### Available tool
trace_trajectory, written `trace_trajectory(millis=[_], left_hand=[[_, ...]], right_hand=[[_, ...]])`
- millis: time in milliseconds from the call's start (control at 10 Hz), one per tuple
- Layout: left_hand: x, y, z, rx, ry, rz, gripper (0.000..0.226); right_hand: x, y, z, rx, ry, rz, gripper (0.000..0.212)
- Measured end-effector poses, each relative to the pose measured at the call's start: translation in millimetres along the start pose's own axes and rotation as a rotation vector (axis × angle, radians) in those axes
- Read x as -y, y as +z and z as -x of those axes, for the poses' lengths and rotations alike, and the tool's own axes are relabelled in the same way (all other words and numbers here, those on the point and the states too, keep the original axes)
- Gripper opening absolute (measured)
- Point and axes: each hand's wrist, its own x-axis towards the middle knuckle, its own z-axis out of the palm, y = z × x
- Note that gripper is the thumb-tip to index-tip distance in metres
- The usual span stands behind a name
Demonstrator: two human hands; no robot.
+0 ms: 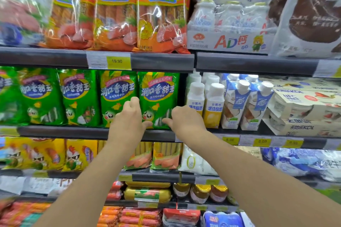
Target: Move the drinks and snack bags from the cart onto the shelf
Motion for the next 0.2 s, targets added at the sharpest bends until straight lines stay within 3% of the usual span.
trace_trajectory(millis=[200], left_hand=[[6, -16, 5, 0.203, 0.070, -0.077, 0.063]], right_hand=[[-22, -2, 22, 0.066, -0.033, -0.131, 0.045]])
